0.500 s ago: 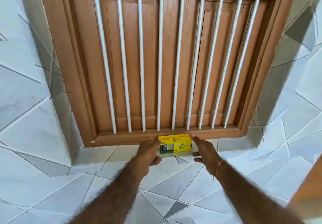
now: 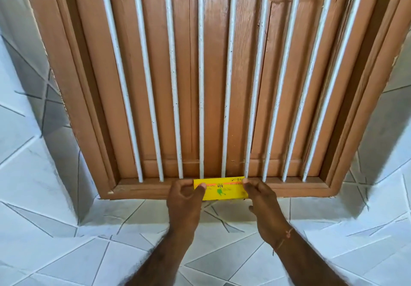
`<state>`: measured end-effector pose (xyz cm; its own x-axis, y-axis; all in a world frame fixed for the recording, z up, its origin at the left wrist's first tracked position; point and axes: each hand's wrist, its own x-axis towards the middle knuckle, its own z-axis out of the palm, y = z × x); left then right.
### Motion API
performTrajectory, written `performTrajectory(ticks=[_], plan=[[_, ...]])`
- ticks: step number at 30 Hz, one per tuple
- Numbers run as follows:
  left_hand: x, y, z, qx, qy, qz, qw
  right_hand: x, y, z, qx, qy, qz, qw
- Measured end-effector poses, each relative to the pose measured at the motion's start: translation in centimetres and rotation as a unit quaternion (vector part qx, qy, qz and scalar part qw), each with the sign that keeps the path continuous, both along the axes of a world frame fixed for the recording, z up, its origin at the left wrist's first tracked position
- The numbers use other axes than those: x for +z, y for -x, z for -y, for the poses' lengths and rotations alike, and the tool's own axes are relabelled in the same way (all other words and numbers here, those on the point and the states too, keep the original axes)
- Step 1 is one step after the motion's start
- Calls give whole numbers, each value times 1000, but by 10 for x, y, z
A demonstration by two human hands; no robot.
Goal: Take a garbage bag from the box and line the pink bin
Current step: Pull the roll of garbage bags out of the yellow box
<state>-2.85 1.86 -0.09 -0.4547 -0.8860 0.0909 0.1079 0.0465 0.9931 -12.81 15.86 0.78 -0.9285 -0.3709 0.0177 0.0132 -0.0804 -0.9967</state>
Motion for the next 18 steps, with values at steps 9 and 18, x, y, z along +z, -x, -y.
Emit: performTrajectory(ticks=[9,18], plan=[[40,-32,19,-190,-119,-153,962,36,-40,-1,74,126,-33,989],[65,-56,17,-226,-204,-179,935,40,-60,1,-7,263,37,964]])
